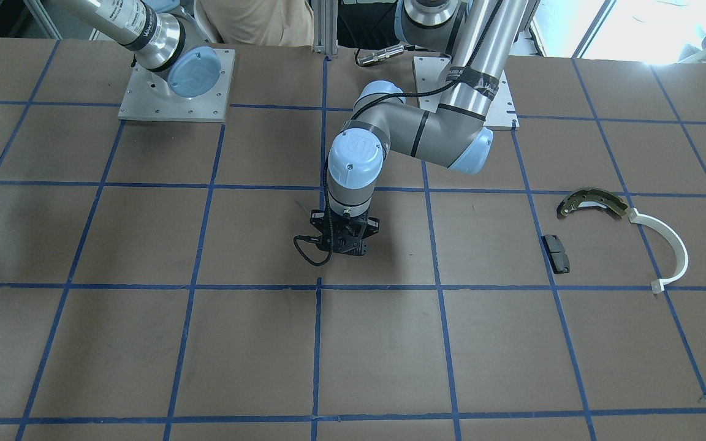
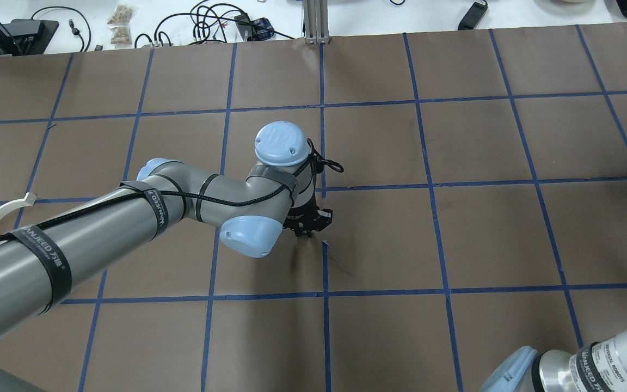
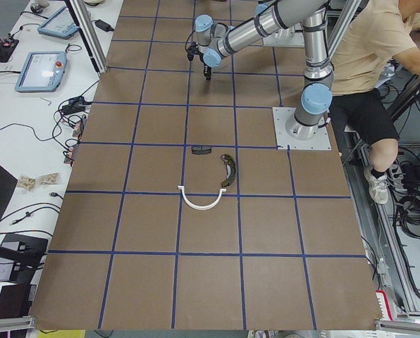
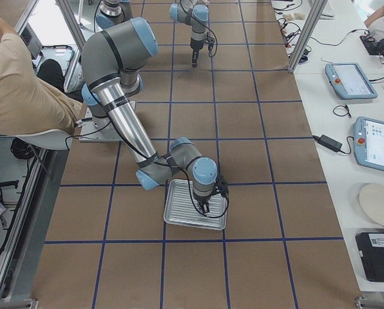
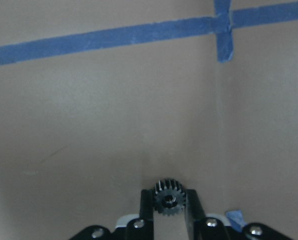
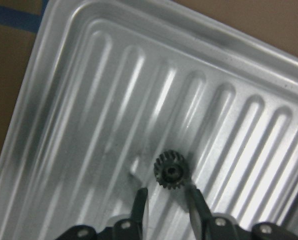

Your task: Place bearing gear from tray to pile

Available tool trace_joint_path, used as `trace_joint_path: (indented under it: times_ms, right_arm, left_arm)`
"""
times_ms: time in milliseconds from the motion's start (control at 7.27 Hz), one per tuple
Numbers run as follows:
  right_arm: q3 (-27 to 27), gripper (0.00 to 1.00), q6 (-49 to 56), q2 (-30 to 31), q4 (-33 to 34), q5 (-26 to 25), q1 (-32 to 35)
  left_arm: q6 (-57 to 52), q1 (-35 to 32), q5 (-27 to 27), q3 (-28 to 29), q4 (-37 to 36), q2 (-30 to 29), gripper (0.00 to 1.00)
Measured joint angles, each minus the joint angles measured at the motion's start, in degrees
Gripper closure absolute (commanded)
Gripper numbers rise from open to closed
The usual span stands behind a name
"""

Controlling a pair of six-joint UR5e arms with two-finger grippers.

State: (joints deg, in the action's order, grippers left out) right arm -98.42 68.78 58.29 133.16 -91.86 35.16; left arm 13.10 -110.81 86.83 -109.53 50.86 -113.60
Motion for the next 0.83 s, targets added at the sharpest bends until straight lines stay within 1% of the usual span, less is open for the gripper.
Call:
trace_joint_path:
  times_ms: [138, 275, 550, 688, 825]
  right_arm:
    - [0.0, 0.31, 0.0, 0.0, 0.1, 0.1, 0.0]
    - [0.1, 0.31, -0.1, 0.1, 0.6, 0.5, 0.1]
    - [0.9, 0.32, -0.3, -0.2, 1.4, 1.9, 0.3]
    - [1.1, 0.39, -0.4, -0.4, 1.5, 2.2, 0.4]
    - [1.2, 0.46, -0.7, -0.6, 1.5, 2.7, 0.4]
  left_arm:
    - [-0.4, 0.5, 0.1, 0.7, 1.7, 0.9, 1.0]
    - [-0.7, 1.9, 0.1, 2.5, 5.4, 2.0, 1.0]
    - [-5.0, 8.8, 0.2, 8.6, 17.5, 4.7, 1.0]
    - [-9.2, 13.6, 0.6, 11.1, 22.5, 5.8, 1.0]
    - [-14.6, 19.1, 1.3, 12.4, 25.1, 6.4, 1.0]
